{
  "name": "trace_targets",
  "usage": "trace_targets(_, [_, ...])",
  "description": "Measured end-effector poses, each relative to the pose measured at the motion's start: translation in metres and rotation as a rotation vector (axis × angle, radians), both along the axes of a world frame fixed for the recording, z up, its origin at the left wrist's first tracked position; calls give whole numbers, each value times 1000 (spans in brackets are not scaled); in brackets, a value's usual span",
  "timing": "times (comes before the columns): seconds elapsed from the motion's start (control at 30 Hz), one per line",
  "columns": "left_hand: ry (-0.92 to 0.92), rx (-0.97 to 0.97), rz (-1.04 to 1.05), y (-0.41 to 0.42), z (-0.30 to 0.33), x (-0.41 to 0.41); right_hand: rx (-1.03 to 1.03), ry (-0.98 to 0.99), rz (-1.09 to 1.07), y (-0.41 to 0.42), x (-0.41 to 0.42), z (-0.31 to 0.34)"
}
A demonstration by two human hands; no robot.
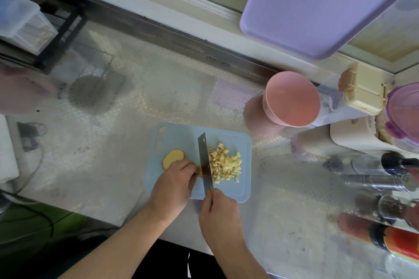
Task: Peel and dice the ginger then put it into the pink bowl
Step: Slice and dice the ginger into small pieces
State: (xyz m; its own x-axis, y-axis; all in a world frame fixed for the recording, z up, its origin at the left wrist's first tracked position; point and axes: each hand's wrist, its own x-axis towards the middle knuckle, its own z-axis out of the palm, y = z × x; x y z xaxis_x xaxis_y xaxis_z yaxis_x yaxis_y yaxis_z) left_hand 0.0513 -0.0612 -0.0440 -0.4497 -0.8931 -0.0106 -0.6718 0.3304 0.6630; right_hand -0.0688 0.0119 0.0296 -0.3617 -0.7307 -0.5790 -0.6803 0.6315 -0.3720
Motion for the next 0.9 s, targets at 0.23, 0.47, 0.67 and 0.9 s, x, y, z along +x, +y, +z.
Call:
trace_targets(0.23, [-8,0,-1,-1,1,-1,-20,-6,-4,1,-1,0])
trace_targets(0.47, [-9,1,1,0,-1,-1,-7,-9,-5,1,1,-1])
trace_targets(0.67, [-16,6,-4,-1,-3,0,24,-7,0,-2,4,-2])
trace_targets(0.9, [3,19,-14,-3,1,-1,40,6,-5,1,9,-12])
